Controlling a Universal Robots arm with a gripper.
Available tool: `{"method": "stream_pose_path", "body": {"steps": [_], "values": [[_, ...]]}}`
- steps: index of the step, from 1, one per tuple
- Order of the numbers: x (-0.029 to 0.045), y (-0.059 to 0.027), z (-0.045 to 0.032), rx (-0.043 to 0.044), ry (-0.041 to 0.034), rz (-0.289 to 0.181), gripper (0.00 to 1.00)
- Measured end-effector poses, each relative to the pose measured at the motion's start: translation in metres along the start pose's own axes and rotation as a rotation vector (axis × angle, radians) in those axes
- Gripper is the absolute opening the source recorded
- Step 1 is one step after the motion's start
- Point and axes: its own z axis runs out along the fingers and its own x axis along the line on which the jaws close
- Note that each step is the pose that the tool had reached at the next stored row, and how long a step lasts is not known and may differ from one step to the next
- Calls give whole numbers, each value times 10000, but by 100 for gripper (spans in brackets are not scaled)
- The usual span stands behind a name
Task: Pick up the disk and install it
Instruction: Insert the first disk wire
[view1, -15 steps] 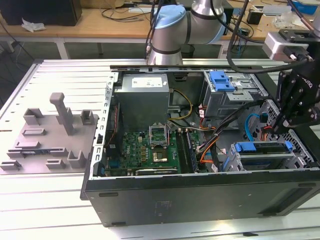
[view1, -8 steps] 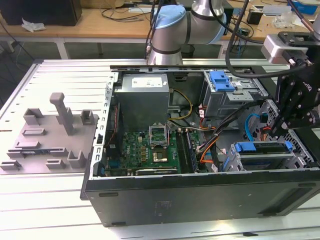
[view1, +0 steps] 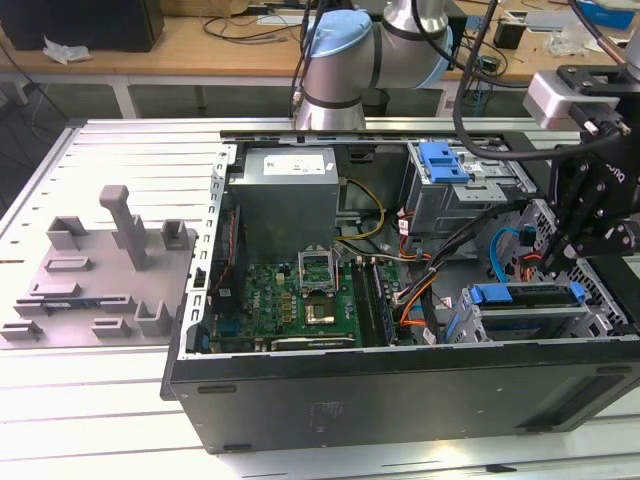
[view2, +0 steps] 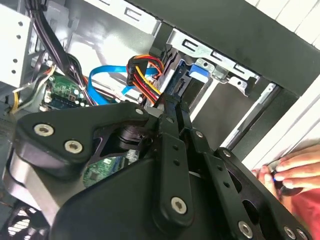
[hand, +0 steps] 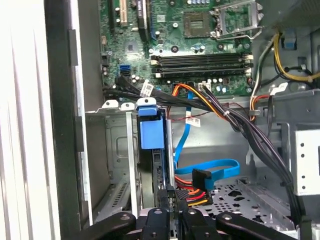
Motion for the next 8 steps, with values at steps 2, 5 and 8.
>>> {"method": "stream_pose_path", "body": {"steps": [2,5,8], "values": [[0,0,0,2,-2,-115,17],[0,0,0,2,-2,-120,17],[-1,-7,0,2,-1,-120,17]]}}
